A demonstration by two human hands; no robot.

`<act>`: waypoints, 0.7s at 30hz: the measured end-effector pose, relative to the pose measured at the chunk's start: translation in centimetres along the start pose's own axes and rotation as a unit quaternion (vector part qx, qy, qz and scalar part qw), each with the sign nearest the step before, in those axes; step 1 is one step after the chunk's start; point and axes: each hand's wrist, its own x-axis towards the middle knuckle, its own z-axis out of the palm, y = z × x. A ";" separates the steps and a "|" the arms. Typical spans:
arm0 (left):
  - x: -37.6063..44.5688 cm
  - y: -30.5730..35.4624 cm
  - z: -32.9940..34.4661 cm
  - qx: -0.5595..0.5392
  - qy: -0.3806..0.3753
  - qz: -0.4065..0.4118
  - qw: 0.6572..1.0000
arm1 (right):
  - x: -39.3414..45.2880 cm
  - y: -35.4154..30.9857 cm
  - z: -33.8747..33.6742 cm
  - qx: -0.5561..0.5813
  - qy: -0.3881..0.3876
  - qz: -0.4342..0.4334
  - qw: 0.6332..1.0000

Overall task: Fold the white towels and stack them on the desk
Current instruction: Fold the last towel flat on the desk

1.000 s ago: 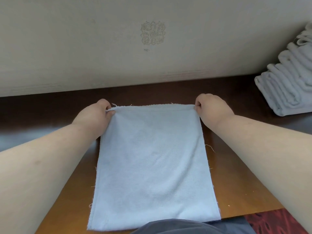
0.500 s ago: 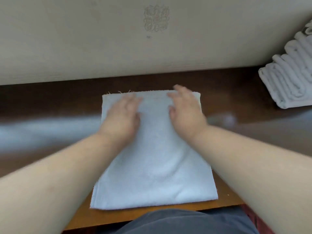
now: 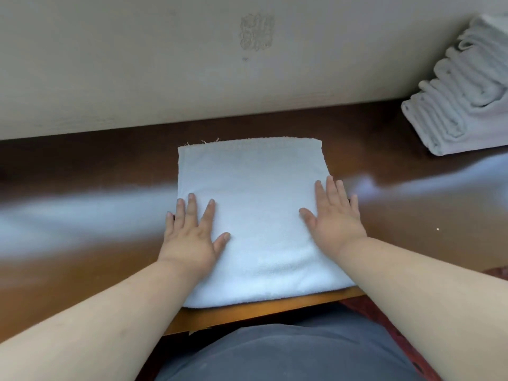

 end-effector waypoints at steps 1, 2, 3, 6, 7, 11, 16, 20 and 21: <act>-0.8 -0.2 -0.1 0.006 0.005 0.016 1.000 | -1.3 -0.2 0.3 -0.013 0.009 -0.025 1.000; -1.9 -0.2 0.0 0.016 0.010 0.055 0.998 | -3.0 -0.6 0.9 -0.024 0.011 -0.064 0.998; -3.2 -0.3 0.4 0.029 0.009 0.107 0.994 | -4.8 -1.3 1.7 -0.029 0.005 -0.107 0.994; -6.5 -0.7 2.3 0.055 -0.038 0.215 0.974 | -9.3 -1.6 4.3 -0.047 -0.050 -0.159 0.985; -7.1 -1.0 2.7 0.059 -0.045 0.220 0.973 | -9.8 -1.0 4.6 -0.050 -0.055 -0.142 0.987; -8.6 -2.8 2.5 0.119 -0.061 0.229 0.964 | -10.2 2.4 3.4 -0.059 -0.072 -0.088 0.992; -11.6 -4.7 -0.1 0.076 -0.010 0.259 0.963 | -13.7 4.3 3.0 0.000 -0.024 -0.080 0.997; -12.2 -4.6 -1.6 0.105 -0.018 0.227 0.968 | -15.1 4.9 2.9 -0.012 -0.003 -0.106 0.994; -12.0 -4.4 -1.9 0.116 -0.023 0.217 0.969 | -14.9 4.9 2.6 -0.008 -0.014 -0.106 0.994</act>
